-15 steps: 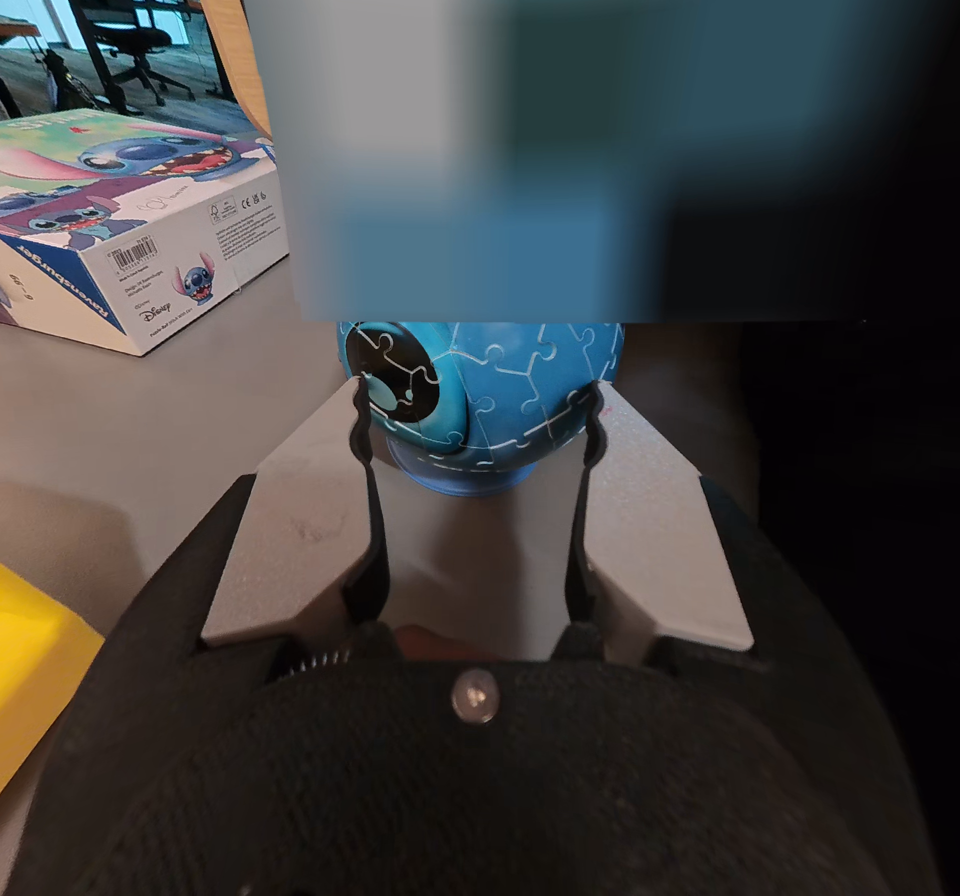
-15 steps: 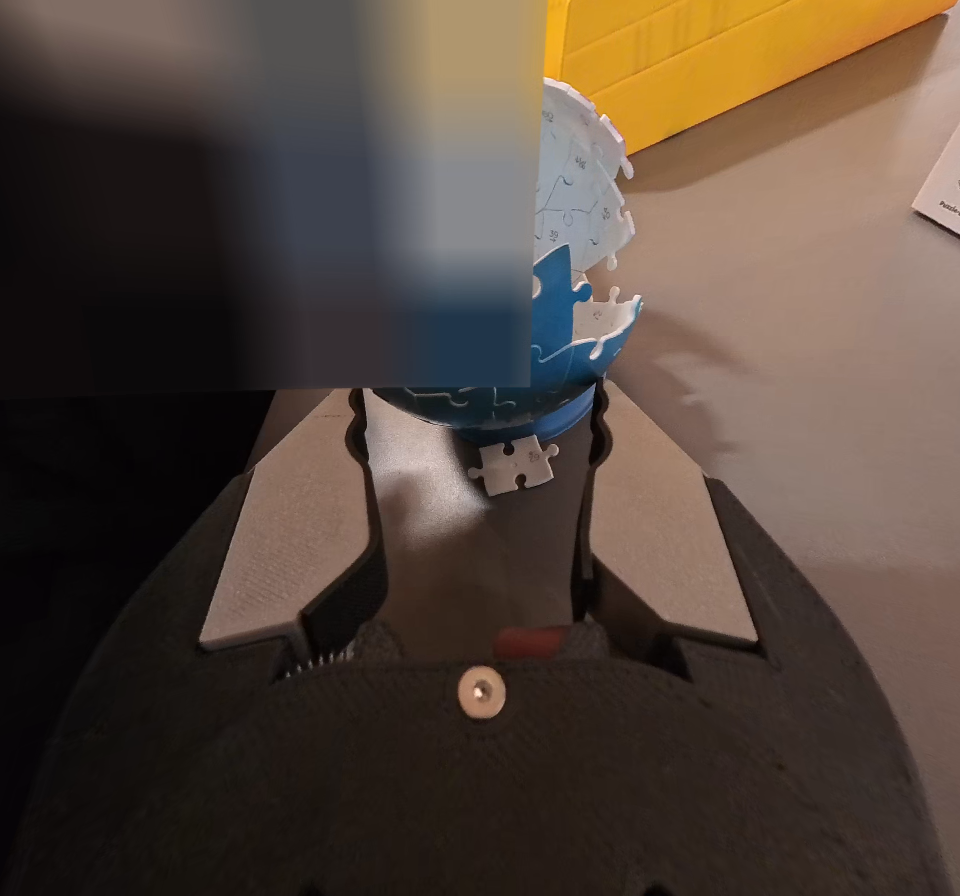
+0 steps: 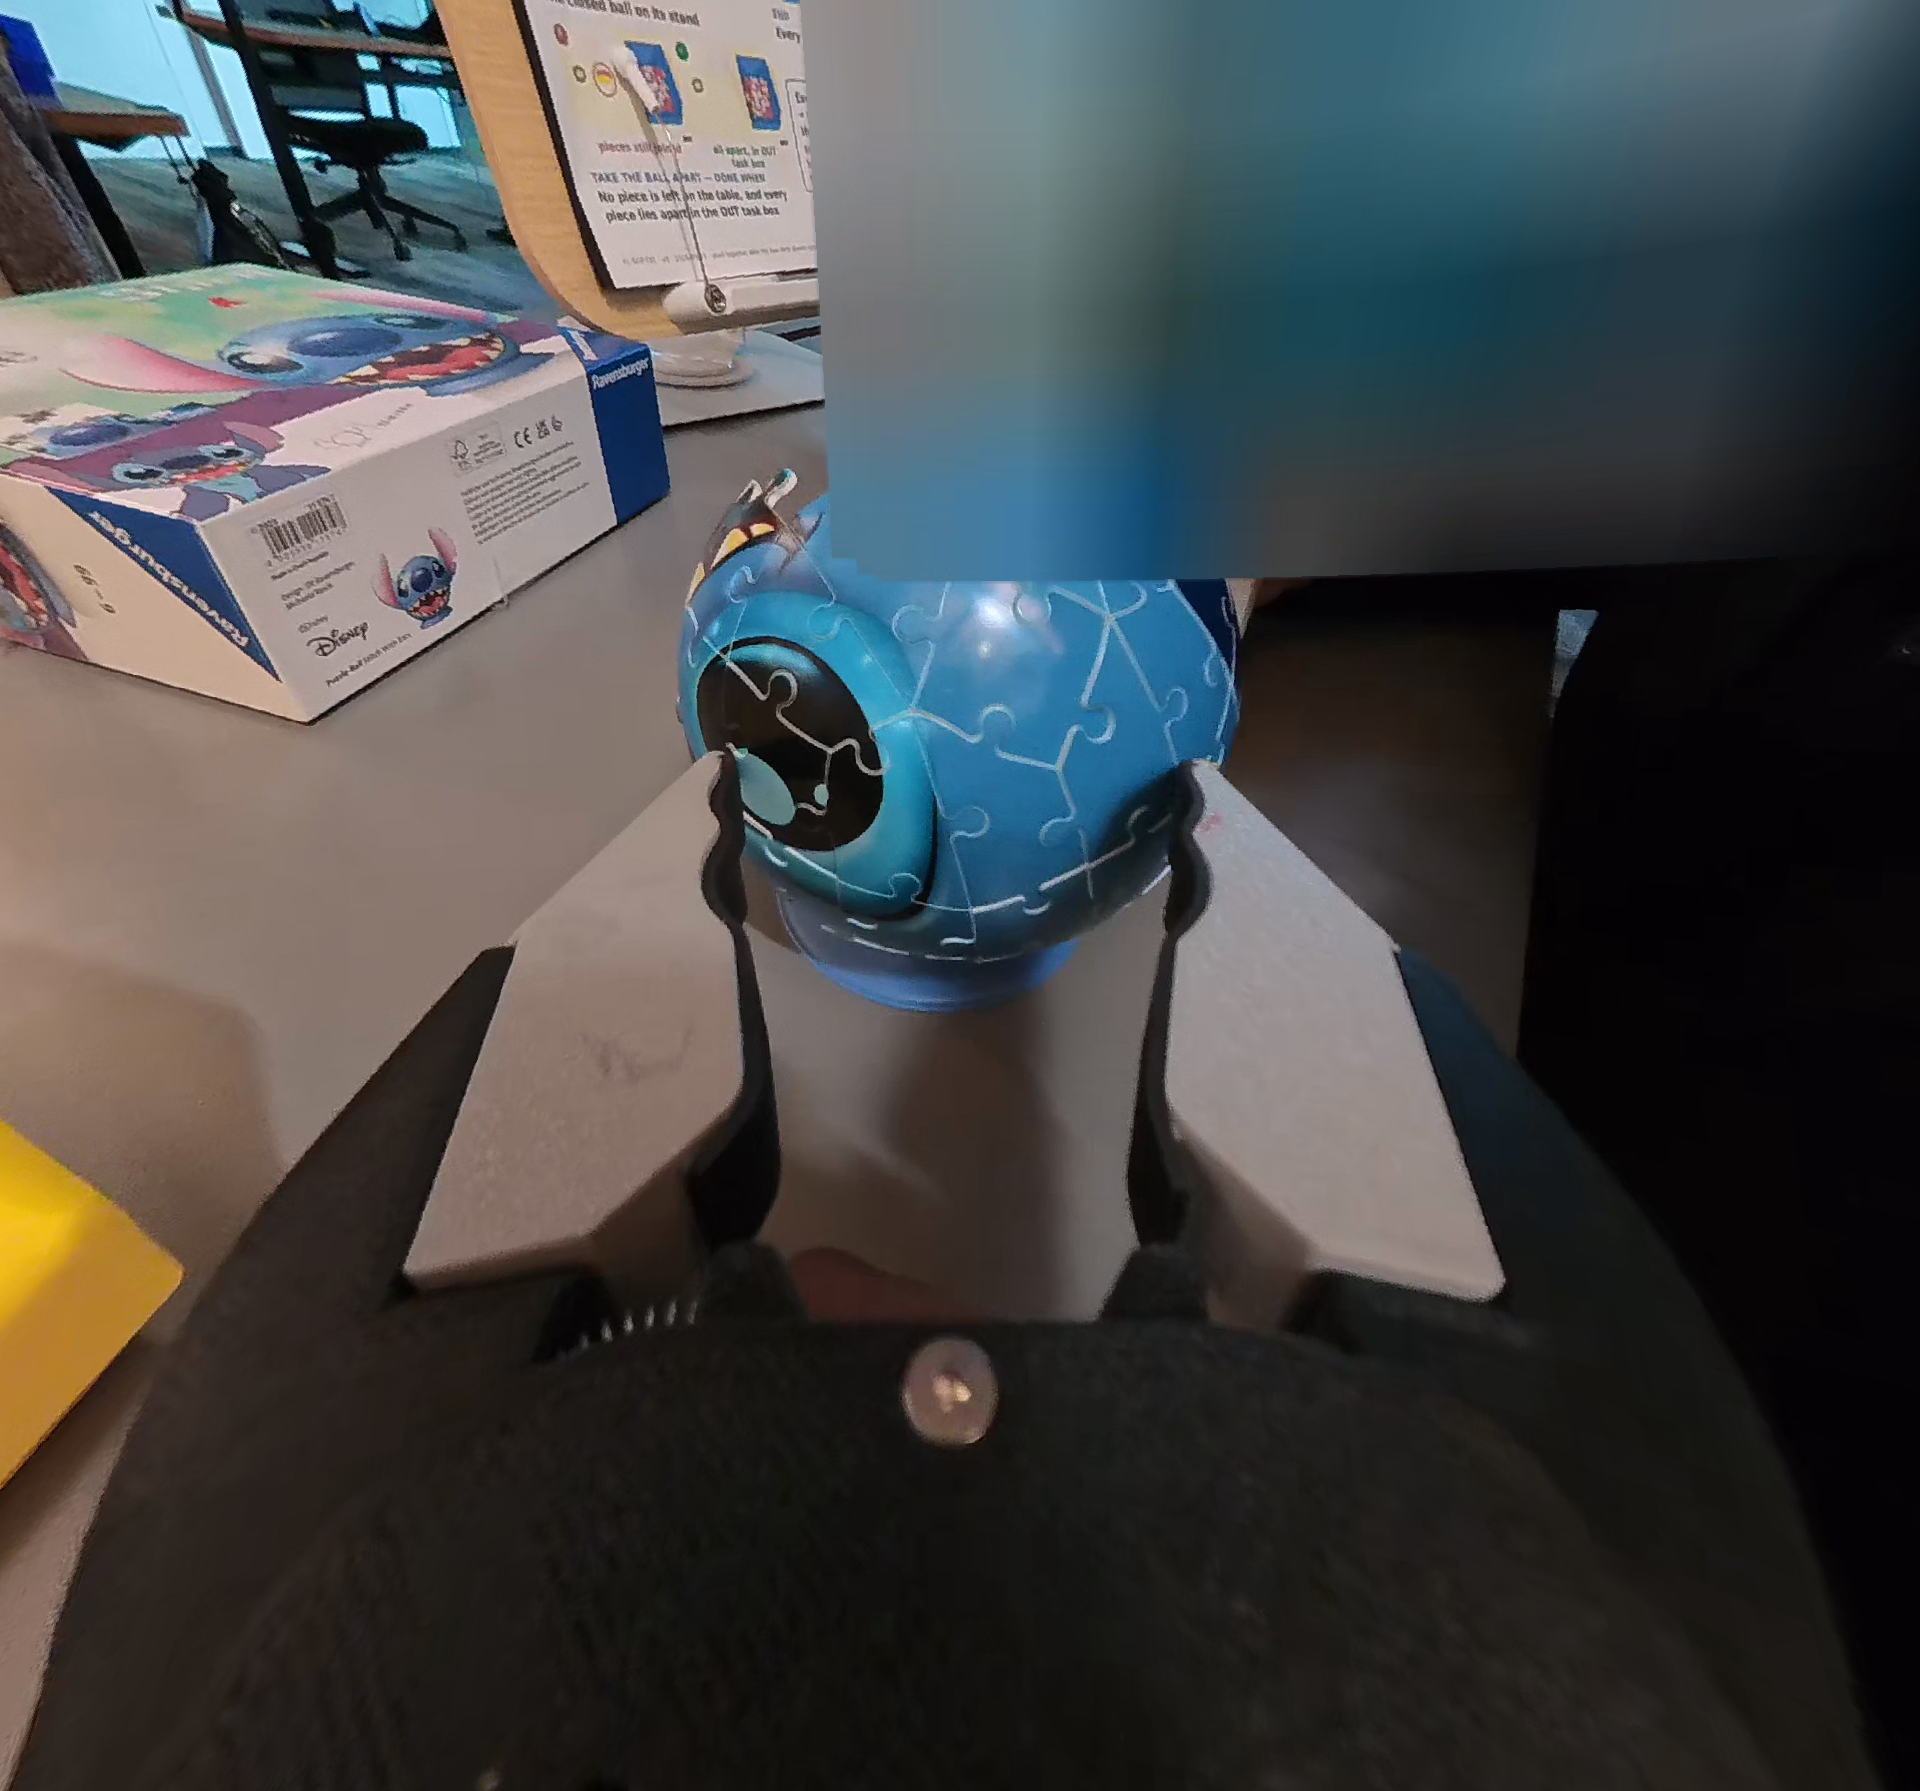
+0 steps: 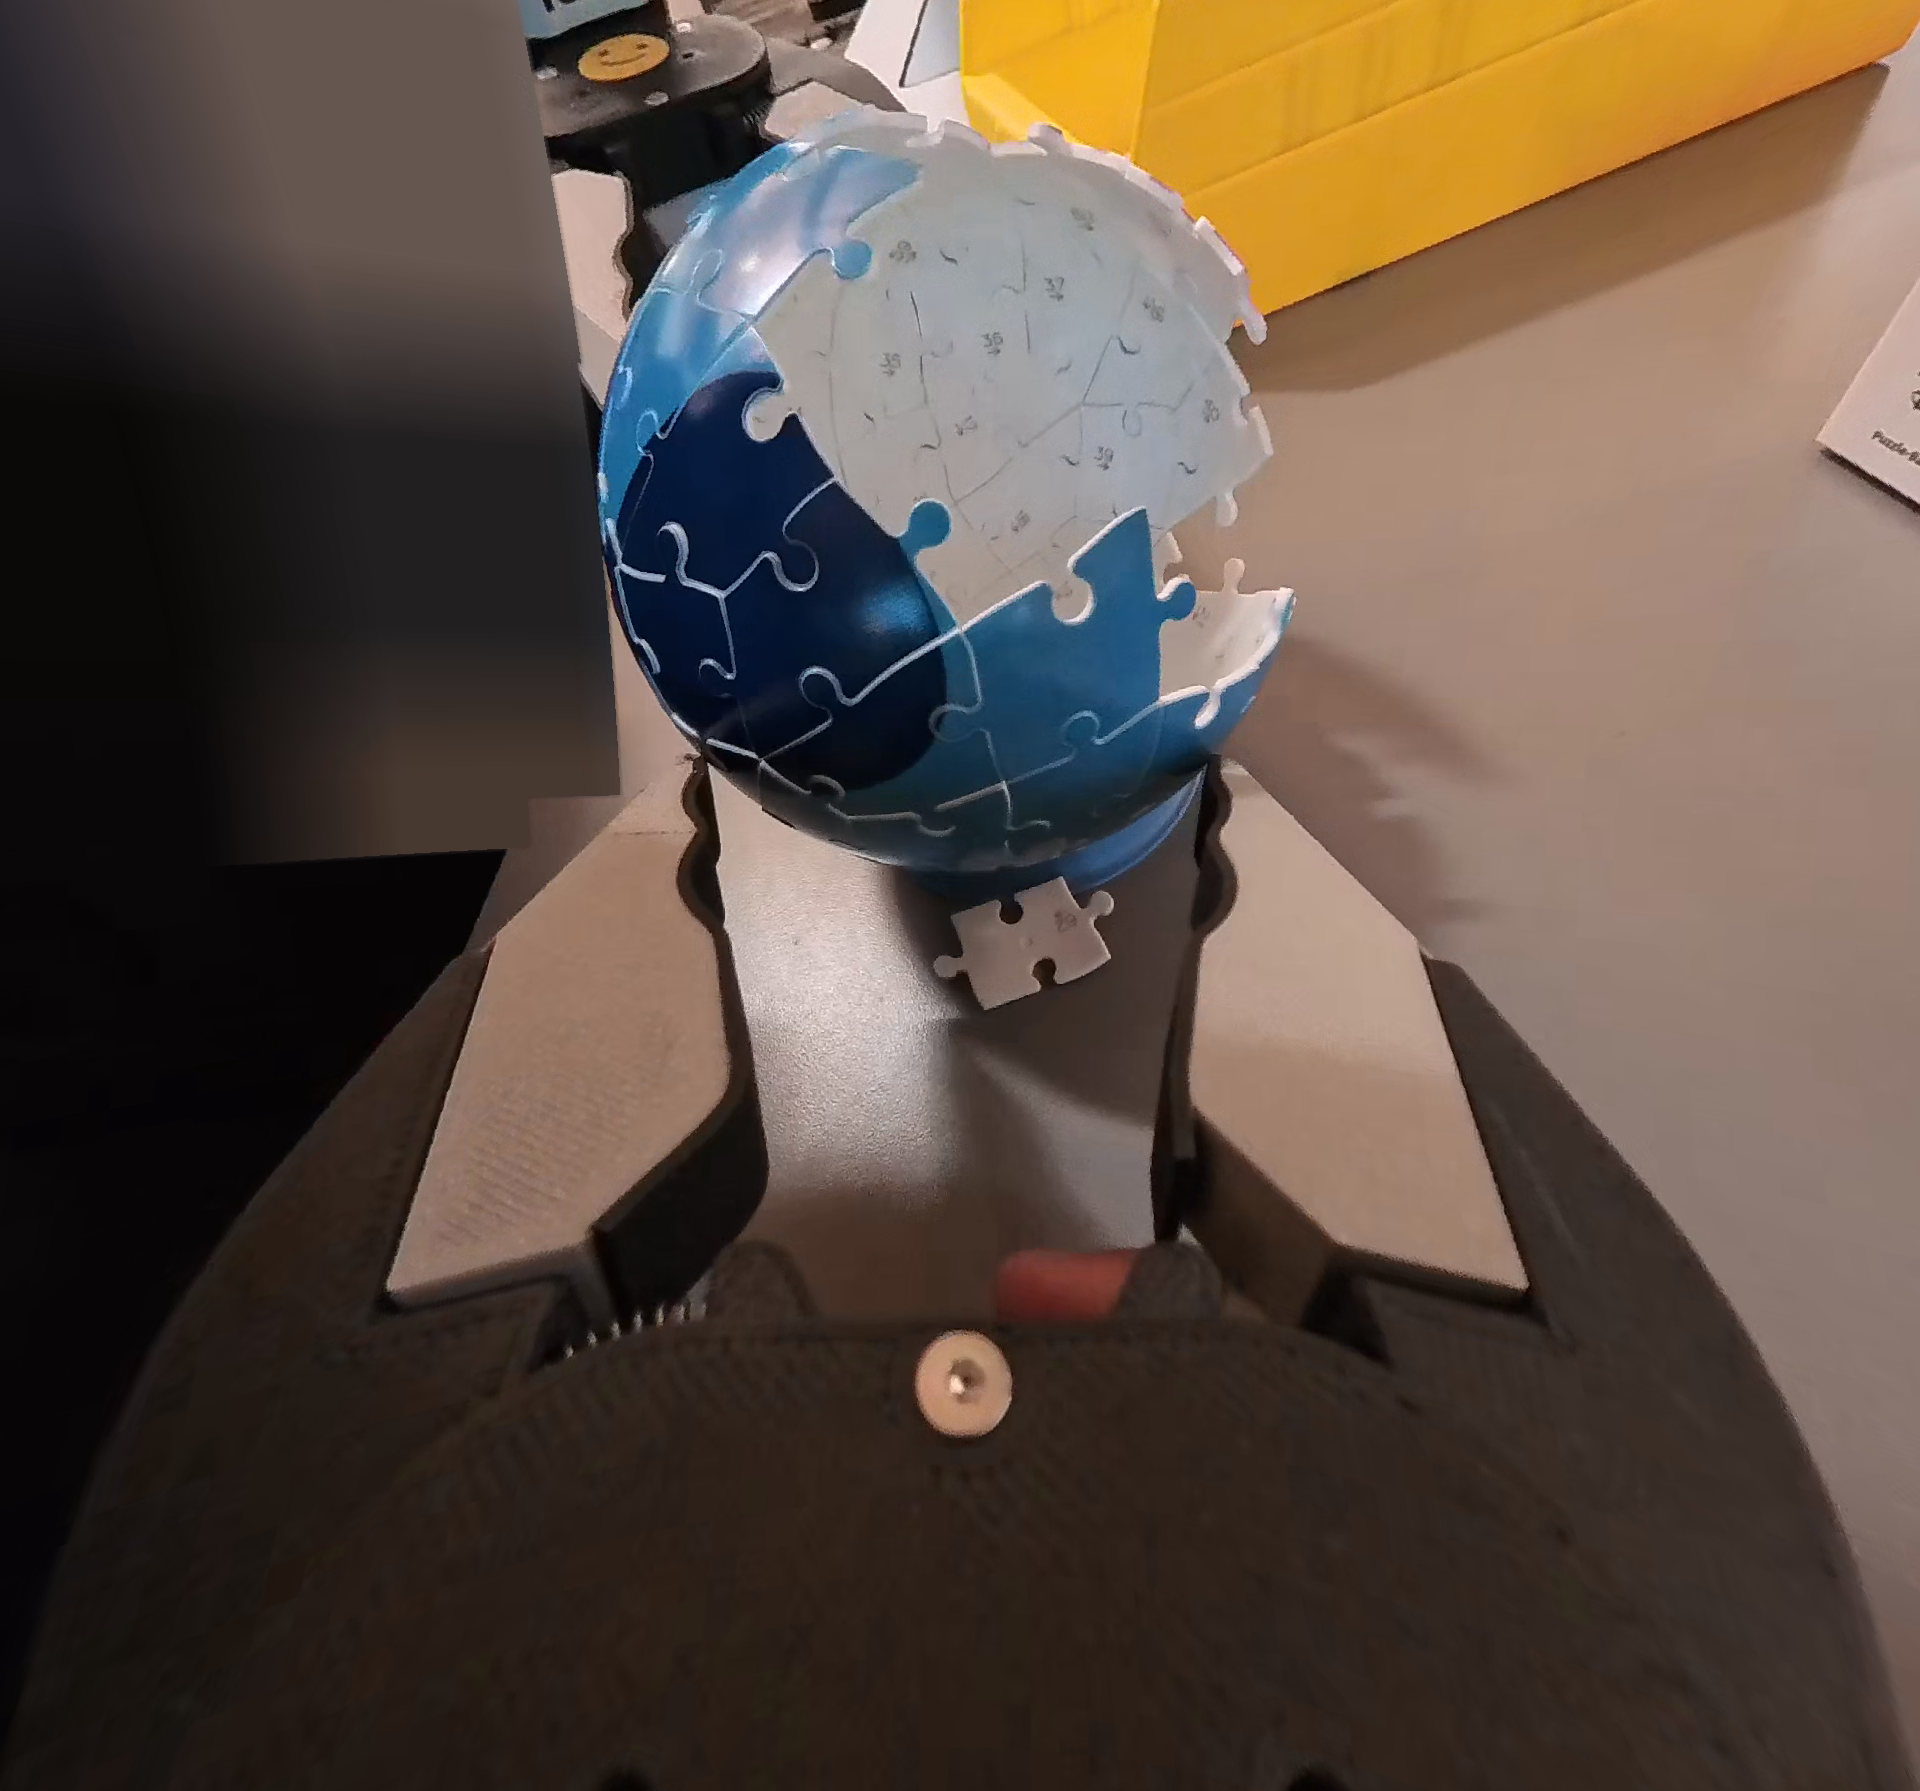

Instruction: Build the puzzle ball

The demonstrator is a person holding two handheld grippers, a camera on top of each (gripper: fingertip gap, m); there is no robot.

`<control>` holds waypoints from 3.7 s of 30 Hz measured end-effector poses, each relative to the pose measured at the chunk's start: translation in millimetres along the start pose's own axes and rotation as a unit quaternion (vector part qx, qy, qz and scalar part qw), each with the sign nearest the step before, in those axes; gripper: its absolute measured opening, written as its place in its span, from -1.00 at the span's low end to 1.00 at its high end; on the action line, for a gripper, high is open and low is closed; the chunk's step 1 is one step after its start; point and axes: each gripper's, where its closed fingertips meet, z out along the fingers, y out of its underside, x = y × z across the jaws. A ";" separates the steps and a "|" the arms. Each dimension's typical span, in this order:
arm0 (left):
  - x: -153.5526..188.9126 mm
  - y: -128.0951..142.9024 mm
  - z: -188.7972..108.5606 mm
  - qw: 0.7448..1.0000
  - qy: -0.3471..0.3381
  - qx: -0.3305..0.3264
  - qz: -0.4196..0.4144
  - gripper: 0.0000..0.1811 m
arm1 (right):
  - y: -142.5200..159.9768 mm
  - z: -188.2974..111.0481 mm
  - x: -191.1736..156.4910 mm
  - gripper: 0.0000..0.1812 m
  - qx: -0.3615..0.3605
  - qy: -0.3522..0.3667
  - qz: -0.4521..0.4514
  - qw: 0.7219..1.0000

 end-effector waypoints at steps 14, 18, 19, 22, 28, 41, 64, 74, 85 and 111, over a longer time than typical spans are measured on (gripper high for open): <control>10.5 -10.4 -5.9 0.999 -0.011 0.044 0.031 -0.17 | -10.8 -3.3 -3.5 0.07 0.034 0.044 -0.105 0.993; 12.4 -13.5 -9.5 0.998 -0.010 0.058 0.037 -0.23 | -8.9 -1.3 -1.8 0.06 0.020 0.090 -0.197 0.976; 13.1 -13.4 -9.6 0.998 -0.009 0.058 0.039 -0.23 | -6.5 -0.8 -0.5 0.05 0.010 0.104 -0.225 0.969; 15.4 -11.4 -9.8 0.997 -0.009 0.050 0.052 -0.22 | -3.8 -2.9 -0.1 0.05 -0.001 0.145 -0.304 0.941; 5.9 1.6 -13.1 1.000 -0.024 0.001 -0.001 -0.11 | -3.6 -20.3 -8.5 -0.06 0.019 0.071 -0.203 0.977; 11.2 16.7 10.6 0.987 -0.034 -0.099 -0.122 0.12 | -5.9 -22.1 0.1 0.04 -0.007 -0.106 0.097 0.990; 9.6 18.0 27.9 0.978 -0.009 -0.091 -0.186 0.23 | 2.8 3.5 -2.1 0.15 -0.081 -0.106 0.059 0.989; -1.4 0.4 24.8 0.963 -0.006 -0.054 -0.264 0.26 | -5.1 5.6 -7.8 0.14 -0.103 -0.125 0.169 0.972; 0.0 -0.1 31.7 0.957 -0.037 -0.070 -0.280 0.26 | -11.0 -5.0 -3.9 0.13 -0.087 -0.162 0.250 0.951; -2.8 5.4 24.1 0.954 -0.014 -0.063 -0.293 0.27 | -2.5 4.8 -8.0 0.09 -0.108 -0.138 0.194 0.965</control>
